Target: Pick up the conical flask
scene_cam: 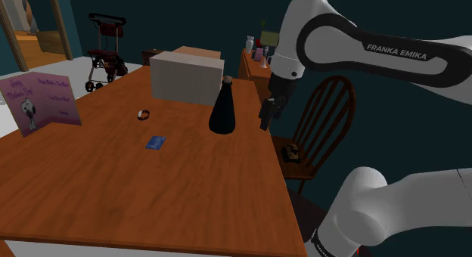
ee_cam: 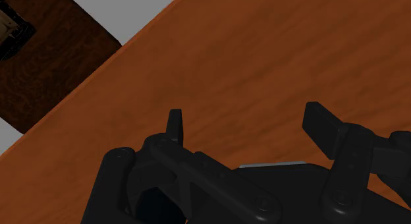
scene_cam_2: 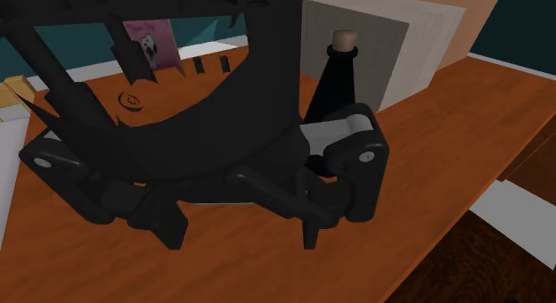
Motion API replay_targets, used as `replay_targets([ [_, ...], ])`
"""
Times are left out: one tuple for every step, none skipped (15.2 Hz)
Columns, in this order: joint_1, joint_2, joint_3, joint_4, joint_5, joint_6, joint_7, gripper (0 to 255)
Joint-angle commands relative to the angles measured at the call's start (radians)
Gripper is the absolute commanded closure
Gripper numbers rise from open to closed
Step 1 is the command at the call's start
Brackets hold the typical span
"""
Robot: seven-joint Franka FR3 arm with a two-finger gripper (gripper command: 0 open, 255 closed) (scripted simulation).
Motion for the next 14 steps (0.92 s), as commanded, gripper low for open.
replay_targets([
  [0.0, 0.0, 0.0, 0.0, 0.0, 0.0, 0.0, 0],
  [-0.005, 0.042, -0.005, 0.032, -0.007, 0.007, -0.005, 0],
  [-0.011, 0.083, -0.01, 0.065, -0.013, 0.013, -0.009, 0],
  [-0.015, 0.124, -0.014, 0.1, -0.019, 0.018, -0.014, 0],
  [-0.02, 0.165, -0.018, 0.135, -0.025, 0.021, -0.018, 0],
  [-0.024, 0.206, -0.023, 0.172, -0.03, 0.023, -0.022, 0],
  [-0.028, 0.247, -0.026, 0.21, -0.035, 0.023, -0.026, 0],
  [-0.032, 0.287, -0.03, 0.249, -0.04, 0.022, -0.03, 0],
  [-0.036, 0.327, -0.034, 0.289, -0.044, 0.02, -0.034, 0],
  [-0.039, 0.368, -0.038, 0.33, -0.048, 0.017, -0.038, 0],
  [-0.043, 0.408, -0.041, 0.373, -0.052, 0.013, -0.042, 0],
  [-0.046, 0.449, -0.045, 0.418, -0.056, 0.007, -0.045, 0],
  [-0.049, 0.49, -0.048, 0.464, -0.06, 0.0, -0.049, 0],
  [-0.052, 0.531, -0.051, 0.511, -0.063, -0.009, -0.053, 0],
])
